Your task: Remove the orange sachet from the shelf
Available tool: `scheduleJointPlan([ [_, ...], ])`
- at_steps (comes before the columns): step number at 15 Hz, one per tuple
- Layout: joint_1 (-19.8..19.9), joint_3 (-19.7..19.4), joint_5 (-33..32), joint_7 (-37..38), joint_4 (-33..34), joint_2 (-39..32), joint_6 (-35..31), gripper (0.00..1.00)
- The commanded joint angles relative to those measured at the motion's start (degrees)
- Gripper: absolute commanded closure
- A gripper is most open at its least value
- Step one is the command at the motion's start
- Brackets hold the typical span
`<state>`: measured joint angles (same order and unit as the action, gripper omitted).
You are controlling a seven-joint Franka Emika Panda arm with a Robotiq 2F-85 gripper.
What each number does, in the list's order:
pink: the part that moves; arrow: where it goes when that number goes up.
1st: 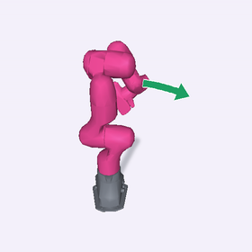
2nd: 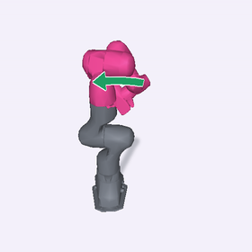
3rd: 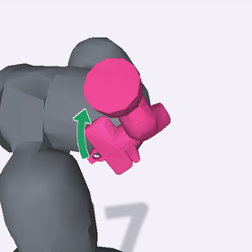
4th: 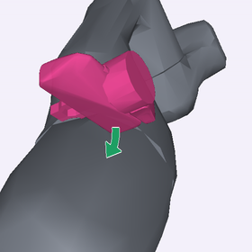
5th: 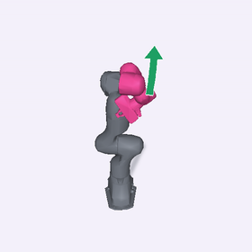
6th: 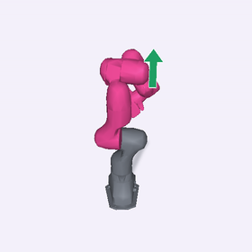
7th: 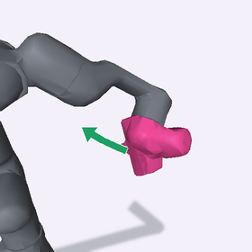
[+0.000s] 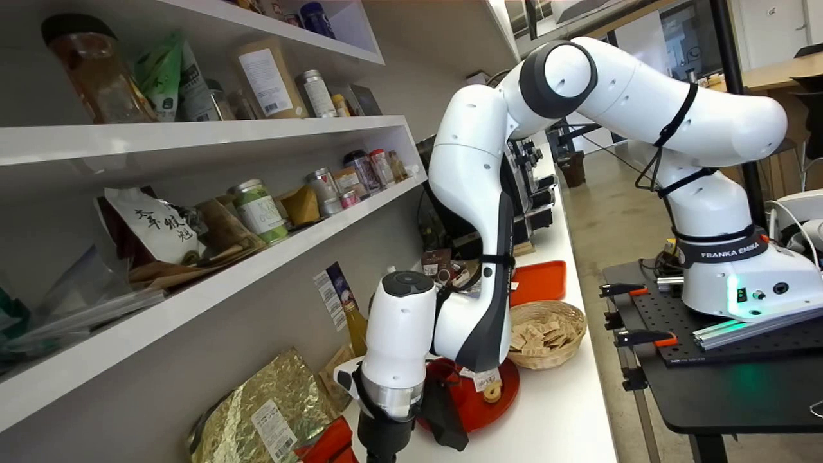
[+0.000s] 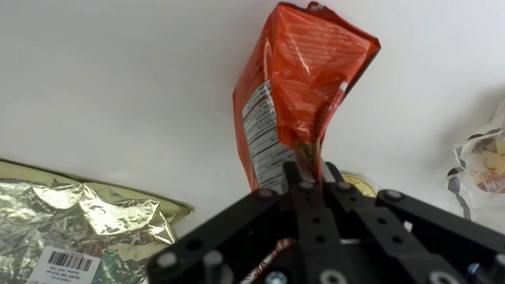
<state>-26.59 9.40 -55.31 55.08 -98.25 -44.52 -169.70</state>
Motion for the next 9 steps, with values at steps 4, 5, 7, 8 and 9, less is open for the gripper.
scheduleJointPlan([
  [4,-2.9,-3.3,-6.8,1.3,-2.5,0.1,-2.3,0.99],
  [5,-3.2,-3.5,-7.4,1.5,-3.1,0.5,-2.1,0.98],
  [7,-3.2,-3.1,-7.6,1.4,-4.4,1.3,-1.5,0.71],
  [8,-3.1,-2.8,-7.4,1.2,-5.3,1.6,-1.4,0.65],
  [9,-2.9,-2.4,-6.9,0.9,-6.7,2.5,-0.9,0.56],
])
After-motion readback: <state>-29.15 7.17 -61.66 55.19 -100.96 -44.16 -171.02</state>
